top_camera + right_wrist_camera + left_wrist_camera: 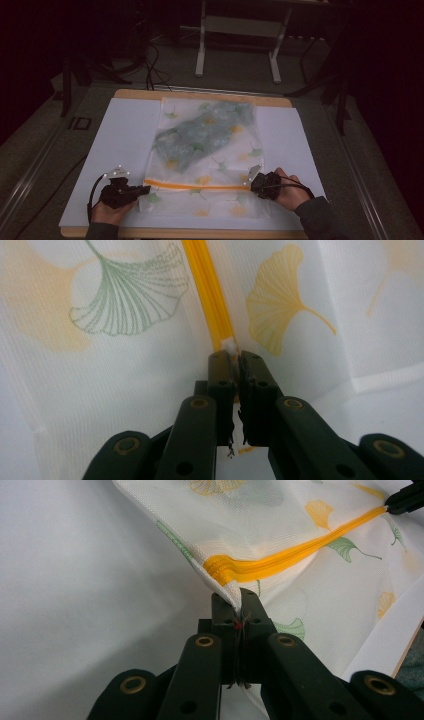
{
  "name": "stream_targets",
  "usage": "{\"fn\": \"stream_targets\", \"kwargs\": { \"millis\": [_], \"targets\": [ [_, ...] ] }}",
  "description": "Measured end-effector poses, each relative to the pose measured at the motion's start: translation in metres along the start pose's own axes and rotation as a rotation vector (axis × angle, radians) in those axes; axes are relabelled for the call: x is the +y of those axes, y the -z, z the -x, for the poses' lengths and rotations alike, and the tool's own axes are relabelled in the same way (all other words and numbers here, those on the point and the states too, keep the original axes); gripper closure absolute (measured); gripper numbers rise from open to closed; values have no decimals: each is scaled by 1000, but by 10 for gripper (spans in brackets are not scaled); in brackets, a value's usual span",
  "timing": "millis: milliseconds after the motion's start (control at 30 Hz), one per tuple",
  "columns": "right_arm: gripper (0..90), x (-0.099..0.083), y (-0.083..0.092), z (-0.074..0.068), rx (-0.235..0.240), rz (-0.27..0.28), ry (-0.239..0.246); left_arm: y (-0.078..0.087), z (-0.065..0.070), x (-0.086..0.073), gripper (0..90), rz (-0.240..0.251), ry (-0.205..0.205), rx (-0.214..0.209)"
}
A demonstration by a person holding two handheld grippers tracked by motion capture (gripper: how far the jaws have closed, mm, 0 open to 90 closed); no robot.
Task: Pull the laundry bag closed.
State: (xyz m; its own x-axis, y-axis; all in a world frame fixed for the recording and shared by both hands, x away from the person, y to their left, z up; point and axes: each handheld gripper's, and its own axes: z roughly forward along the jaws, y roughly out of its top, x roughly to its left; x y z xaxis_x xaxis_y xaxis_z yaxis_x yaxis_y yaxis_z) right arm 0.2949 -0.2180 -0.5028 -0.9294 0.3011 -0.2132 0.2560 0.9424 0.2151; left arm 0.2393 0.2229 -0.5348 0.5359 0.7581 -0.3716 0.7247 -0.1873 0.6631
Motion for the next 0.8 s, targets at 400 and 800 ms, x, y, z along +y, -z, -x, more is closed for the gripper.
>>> {"fn": "stream_targets", "kwargs": {
  "millis": [400,800],
  "targets": [
    [850,-15,3,4,5,4,-36,0,0,0,882,-5,1,-1],
    [851,-30,8,10,9,0,-62,-5,4,-1,883,-31,-6,-19]
  ]
}}
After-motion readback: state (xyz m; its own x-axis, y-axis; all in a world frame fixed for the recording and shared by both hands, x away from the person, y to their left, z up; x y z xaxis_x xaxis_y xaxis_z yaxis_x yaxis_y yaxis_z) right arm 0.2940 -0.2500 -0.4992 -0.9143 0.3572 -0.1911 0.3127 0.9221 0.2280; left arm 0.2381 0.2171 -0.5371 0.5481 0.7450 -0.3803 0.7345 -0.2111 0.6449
